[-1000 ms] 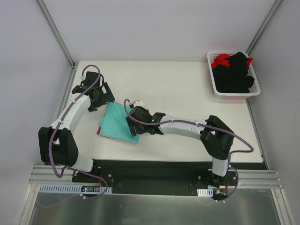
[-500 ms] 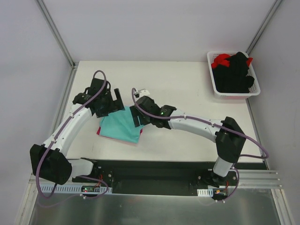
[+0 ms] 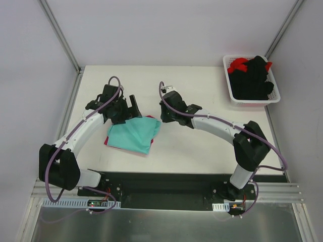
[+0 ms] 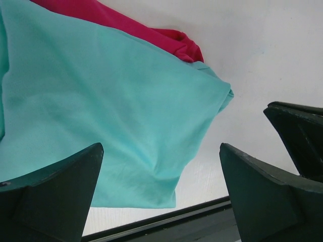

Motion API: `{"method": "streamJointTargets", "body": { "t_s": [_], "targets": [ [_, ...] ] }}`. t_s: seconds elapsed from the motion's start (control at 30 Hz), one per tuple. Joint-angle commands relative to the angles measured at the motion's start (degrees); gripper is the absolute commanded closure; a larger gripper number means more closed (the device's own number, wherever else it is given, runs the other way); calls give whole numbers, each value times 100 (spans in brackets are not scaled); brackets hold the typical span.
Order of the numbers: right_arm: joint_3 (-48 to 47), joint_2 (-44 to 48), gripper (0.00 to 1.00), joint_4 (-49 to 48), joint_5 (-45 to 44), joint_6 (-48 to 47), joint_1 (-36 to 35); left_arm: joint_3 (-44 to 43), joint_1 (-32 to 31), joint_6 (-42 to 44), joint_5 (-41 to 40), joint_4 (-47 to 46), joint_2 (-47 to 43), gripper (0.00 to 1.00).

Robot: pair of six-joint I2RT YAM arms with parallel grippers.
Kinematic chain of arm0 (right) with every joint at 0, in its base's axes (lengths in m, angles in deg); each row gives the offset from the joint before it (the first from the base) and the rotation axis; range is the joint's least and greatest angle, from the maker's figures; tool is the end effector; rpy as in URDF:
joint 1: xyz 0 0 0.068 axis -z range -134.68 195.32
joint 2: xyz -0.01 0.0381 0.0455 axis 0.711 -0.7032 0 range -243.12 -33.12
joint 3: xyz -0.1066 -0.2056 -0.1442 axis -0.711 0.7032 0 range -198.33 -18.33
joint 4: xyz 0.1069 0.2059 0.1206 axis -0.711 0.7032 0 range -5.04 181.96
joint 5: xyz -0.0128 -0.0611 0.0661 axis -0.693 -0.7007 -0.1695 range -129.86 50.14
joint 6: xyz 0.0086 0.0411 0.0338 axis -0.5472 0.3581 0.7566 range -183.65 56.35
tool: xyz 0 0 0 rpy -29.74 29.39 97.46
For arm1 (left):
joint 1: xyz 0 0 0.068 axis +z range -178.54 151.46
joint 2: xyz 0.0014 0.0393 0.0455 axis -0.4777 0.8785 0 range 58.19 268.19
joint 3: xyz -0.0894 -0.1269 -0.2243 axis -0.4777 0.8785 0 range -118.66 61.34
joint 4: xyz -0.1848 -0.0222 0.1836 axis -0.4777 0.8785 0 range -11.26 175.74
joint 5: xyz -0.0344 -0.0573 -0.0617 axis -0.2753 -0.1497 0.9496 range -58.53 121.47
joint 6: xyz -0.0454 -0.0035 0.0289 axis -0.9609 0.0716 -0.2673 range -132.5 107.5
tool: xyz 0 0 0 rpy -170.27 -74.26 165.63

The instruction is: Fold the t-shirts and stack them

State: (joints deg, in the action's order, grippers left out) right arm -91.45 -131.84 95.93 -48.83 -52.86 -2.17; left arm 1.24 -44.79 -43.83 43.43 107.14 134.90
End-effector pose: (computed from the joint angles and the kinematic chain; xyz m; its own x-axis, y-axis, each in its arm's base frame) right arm 0.2708 0.2872 0.2577 -0.5159 -0.2890 -0.8064 -0.5566 0.8286 0.0592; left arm 0.2747 -0.0878 0.2809 -0.7955 -0.2979 -0.5276 0.0010 0.8702 -0.4927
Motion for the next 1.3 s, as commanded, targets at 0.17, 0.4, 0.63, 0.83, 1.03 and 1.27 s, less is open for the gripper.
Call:
{"method": "streamJointTargets", "body": {
  "t_s": [0.17,0.4,0.63,0.83,1.03,1.27],
  "targets": [
    [-264,-42,99,-208,501,134,-6,-433,604,-48,-98,-177,239,1],
    [-273,-157,99,-261,625,178,-147,-670,842,-5,-519,-72,538,1],
    [-194,28,99,-60,519,108,-288,-758,922,-180,-371,-379,854,1],
    [-106,159,99,82,431,64,-297,-697,922,-409,-37,-625,810,1],
    [44,221,99,125,388,81,-314,-512,922,-523,87,-1064,1276,1],
    [281,484,99,231,326,73,-332,-477,1018,-444,-220,-1522,2391,1]
  ]
}}
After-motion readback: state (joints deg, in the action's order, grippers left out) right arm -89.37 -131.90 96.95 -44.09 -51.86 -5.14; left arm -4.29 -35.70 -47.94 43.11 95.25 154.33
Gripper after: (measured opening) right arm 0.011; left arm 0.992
